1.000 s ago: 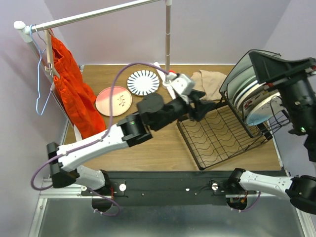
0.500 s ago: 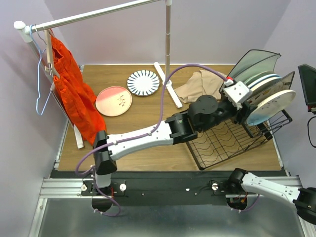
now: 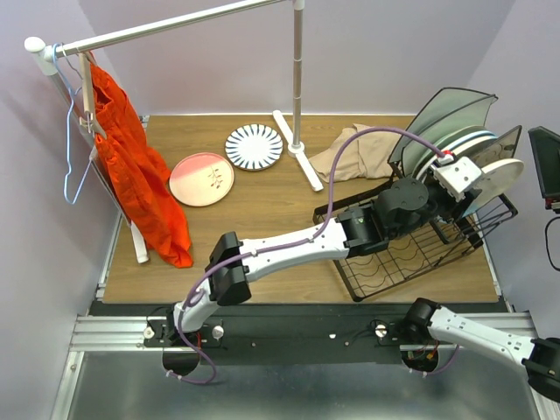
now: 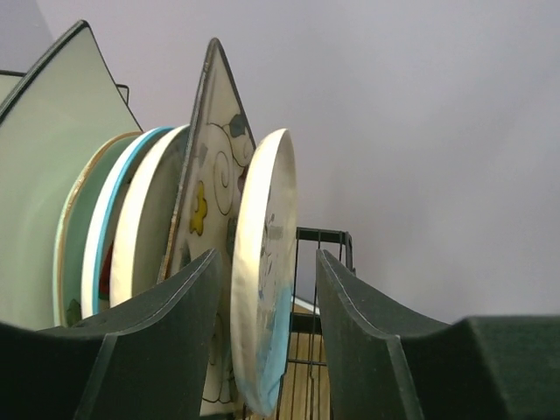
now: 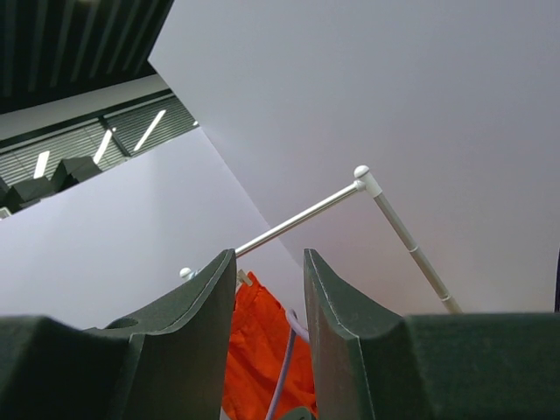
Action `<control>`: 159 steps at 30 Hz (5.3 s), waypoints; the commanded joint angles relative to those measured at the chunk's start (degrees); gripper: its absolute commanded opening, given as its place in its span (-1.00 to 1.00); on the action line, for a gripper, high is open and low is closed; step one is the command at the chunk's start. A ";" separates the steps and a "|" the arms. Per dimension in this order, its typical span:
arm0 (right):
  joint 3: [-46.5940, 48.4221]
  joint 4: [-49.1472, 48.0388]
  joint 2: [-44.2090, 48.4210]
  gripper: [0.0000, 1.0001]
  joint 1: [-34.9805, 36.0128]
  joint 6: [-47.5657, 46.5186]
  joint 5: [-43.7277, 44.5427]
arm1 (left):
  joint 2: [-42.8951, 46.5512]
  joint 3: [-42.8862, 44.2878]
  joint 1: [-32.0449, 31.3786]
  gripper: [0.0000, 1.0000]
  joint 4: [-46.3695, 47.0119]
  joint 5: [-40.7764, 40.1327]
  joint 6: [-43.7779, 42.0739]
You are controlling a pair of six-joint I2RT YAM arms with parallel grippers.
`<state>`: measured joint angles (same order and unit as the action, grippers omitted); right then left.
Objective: Unload the plates from the dish rack
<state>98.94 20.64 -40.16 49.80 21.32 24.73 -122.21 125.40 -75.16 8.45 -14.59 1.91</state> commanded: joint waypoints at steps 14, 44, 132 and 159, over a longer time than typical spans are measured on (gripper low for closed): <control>-1.29 -0.17 2.81 -0.10 0.21 -1.72 2.43 | -6.54 2.56 -0.08 0.11 4.12 -4.57 -4.46; -1.46 -0.43 3.25 -0.11 0.12 -2.60 3.66 | -10.24 3.53 -0.17 -0.53 8.34 -0.09 -11.32; 0.12 -1.22 8.61 -0.10 0.12 -4.71 5.33 | 13.66 -5.33 -2.10 -1.00 28.03 -2.90 3.71; -8.84 -1.04 -10.81 0.20 0.38 -0.15 -17.32 | 68.75 -53.22 6.25 -1.00 14.42 -16.96 23.39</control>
<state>93.34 19.35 -48.03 49.82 17.50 18.48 -65.78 77.34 -71.16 21.34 -29.95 15.86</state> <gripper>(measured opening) 0.570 0.248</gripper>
